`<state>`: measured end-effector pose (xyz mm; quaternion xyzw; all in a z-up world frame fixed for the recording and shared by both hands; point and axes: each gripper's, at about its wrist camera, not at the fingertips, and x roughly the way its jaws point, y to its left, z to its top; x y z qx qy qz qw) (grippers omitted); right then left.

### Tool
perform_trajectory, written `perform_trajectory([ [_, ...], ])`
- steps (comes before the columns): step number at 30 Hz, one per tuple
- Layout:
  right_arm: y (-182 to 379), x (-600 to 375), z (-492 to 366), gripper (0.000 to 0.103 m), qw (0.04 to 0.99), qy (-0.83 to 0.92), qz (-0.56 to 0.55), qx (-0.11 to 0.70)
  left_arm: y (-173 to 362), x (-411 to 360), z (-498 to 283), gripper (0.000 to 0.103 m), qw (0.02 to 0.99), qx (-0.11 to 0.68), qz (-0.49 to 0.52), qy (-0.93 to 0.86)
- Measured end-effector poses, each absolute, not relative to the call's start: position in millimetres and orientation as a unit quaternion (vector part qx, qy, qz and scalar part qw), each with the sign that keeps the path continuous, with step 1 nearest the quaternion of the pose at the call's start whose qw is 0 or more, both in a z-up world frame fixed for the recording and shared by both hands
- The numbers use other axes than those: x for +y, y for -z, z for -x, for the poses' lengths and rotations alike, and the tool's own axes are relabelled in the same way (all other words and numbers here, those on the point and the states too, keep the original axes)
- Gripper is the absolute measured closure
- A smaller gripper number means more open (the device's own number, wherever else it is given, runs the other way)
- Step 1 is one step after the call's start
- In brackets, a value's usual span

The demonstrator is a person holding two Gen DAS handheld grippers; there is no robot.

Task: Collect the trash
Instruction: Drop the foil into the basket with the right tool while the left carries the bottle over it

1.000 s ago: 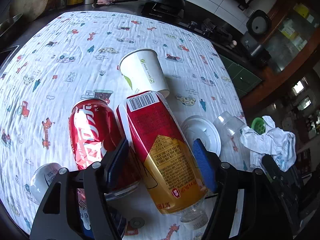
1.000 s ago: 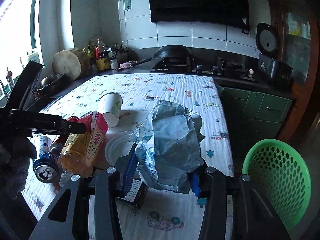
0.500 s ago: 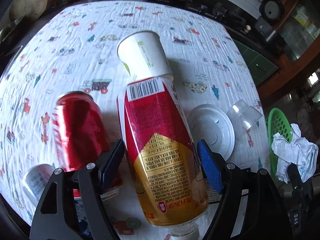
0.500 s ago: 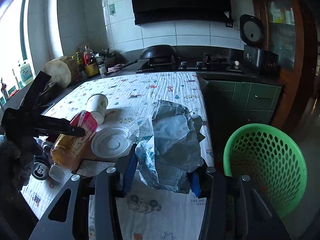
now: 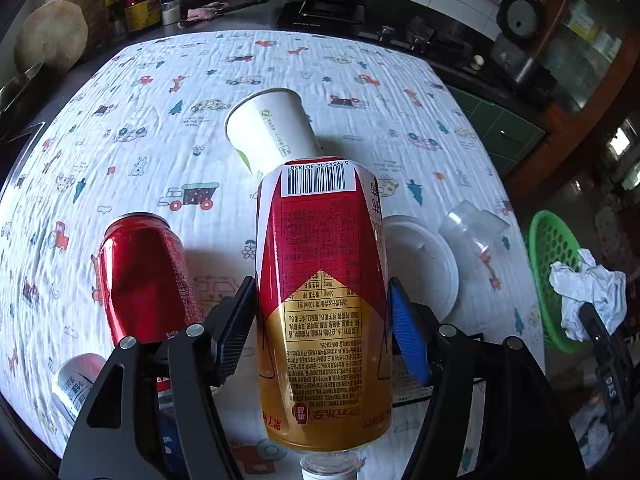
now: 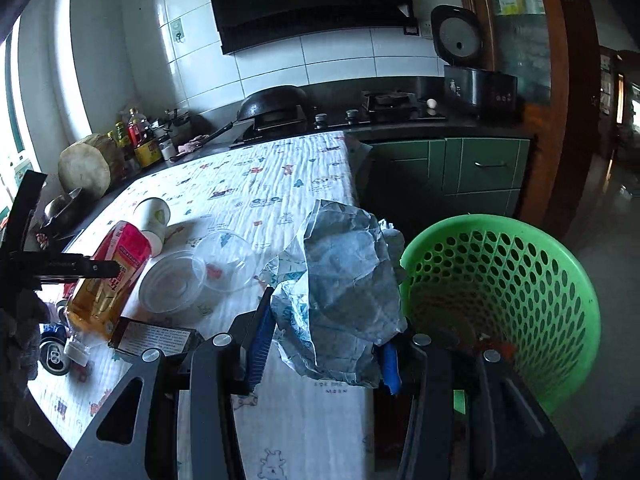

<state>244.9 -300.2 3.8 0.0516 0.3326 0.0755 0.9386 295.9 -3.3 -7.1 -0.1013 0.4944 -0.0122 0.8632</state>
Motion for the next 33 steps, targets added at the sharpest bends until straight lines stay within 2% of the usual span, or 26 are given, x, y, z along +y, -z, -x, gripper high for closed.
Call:
perform_trajectory([
  [10, 8, -360, -269, 0.059, 0.935, 0.014, -0.054, 0.35, -47, -23, -280, 0.039, 0.885, 0.447, 0.097, 0.086],
  [18, 22, -410, -278, 0.031, 0.928, 0.063, -0.065, 0.362, -72, -80, -286, 0.039, 0.888, 0.426, 0.068, 0.159],
  [22, 21, -426, -269, 0.031, 0.927, 0.074, -0.071, 0.36, -78, -118, -294, 0.039, 0.882, 0.421, 0.059, 0.204],
  [26, 17, -433, -250, 0.02, 0.932, 0.078, -0.066, 0.348, -80, -162, -302, 0.039, 0.872, 0.417, 0.044, 0.252],
  [33, 8, -448, -210, 0.015, 0.94, 0.084, -0.076, 0.322, -65, -249, -323, 0.039, 0.846, 0.433, 0.014, 0.311],
])
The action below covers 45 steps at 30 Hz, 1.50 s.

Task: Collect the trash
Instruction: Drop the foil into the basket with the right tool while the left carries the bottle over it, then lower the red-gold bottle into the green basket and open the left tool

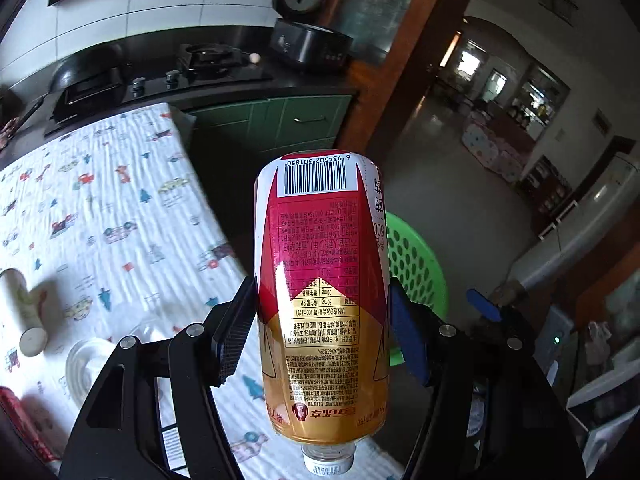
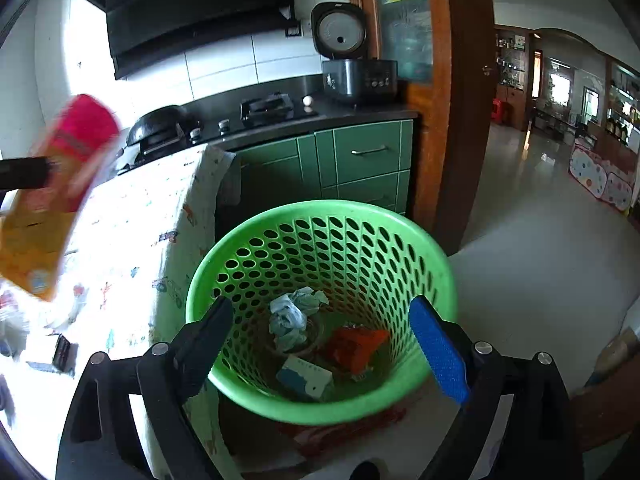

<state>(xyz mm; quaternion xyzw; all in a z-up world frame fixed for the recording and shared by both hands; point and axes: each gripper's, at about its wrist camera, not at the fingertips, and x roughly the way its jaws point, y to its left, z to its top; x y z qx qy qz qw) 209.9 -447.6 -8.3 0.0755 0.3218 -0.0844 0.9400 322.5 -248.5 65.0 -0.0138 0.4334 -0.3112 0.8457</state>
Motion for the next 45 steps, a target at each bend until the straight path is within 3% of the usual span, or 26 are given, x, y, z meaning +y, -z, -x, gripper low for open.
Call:
perform_trajectory([
  [10, 14, -471, -172, 0.014, 0.942, 0.104, -0.085, 0.308, -22, -357, -353, 0.039, 0.809, 0.479, -0.05, 0.337],
  [21, 30, -488, -156, 0.014, 0.934, 0.121, -0.104, 0.319, 15, -407, -361, 0.038, 0.783, 0.505, -0.062, 0.357],
  [24, 29, -487, -152, 0.014, 0.935, 0.123, -0.102, 0.316, 13, -408, -358, 0.027, 0.786, 0.494, -0.056, 0.367],
  [33, 16, -468, -141, 0.014, 0.94, 0.111, -0.105, 0.305, -21, -367, -318, 0.027, 0.803, 0.445, -0.049, 0.393],
  [45, -22, -385, -139, 0.014, 0.955, 0.019, -0.095, 0.281, -53, -230, -254, 0.027, 0.86, 0.398, -0.042, 0.316],
])
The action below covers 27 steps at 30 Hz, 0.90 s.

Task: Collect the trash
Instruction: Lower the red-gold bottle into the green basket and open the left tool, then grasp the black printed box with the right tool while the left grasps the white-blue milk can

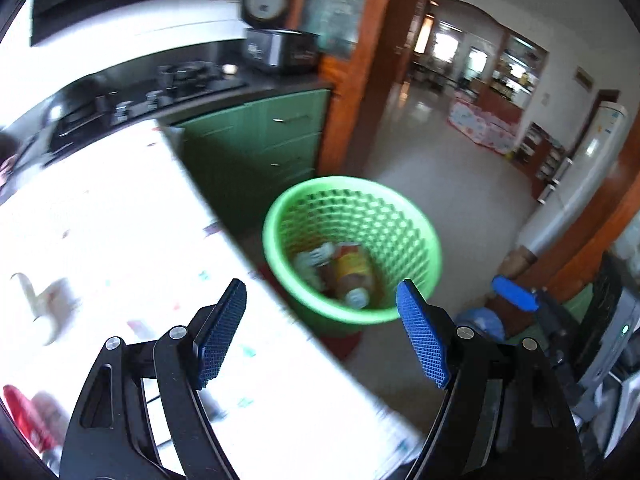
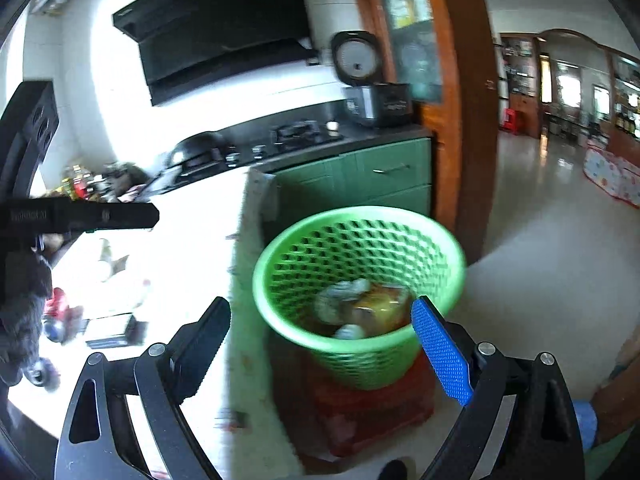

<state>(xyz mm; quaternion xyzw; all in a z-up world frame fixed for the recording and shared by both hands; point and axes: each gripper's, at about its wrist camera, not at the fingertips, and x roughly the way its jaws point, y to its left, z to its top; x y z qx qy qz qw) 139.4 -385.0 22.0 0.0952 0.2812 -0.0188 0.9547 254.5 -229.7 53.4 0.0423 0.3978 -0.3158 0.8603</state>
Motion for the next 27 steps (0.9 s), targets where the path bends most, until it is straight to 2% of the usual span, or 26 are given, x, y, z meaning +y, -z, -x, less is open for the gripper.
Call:
perform_trajectory([
  [18, -12, -226, -194, 0.014, 0.928, -0.154, -0.052, 0.335, -35, 25, -219, 0.026, 0.911, 0.404, 0.064, 0.058],
  [27, 10, -173, -224, 0.014, 0.892, -0.252, 0.02, 0.375, -22, 97, -189, 0.026, 0.905, 0.412, 0.106, -0.013],
])
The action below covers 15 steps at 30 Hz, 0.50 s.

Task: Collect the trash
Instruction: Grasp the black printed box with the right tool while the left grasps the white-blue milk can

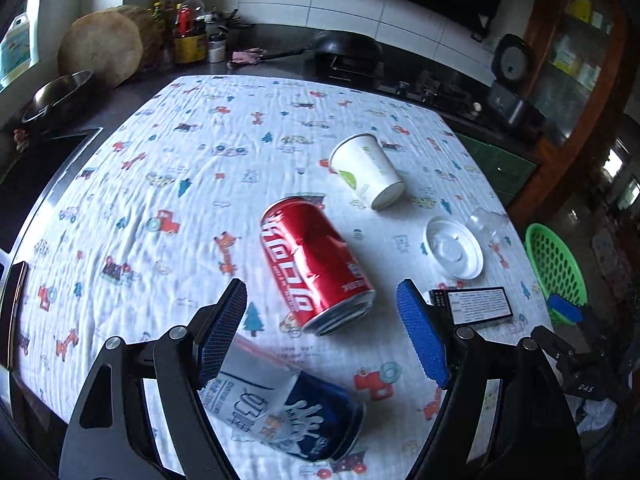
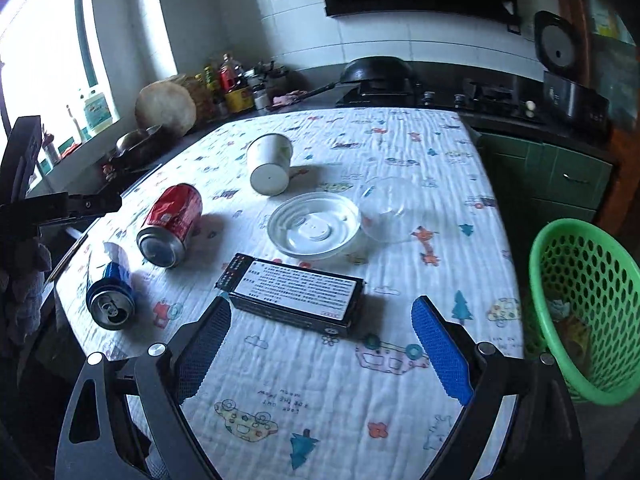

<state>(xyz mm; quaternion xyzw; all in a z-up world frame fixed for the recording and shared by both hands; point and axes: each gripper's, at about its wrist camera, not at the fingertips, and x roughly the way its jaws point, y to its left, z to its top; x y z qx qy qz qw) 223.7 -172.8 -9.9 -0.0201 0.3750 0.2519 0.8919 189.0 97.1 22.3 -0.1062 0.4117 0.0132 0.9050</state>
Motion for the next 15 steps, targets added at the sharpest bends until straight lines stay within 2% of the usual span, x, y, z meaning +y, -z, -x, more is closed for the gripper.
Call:
perform_trajectory([
  [15, 51, -137, -285, 0.014, 0.824, -0.364, 0.086, 0.425, -2, 133, -139, 0.026, 0.882, 0.429, 0.174, -0.088],
])
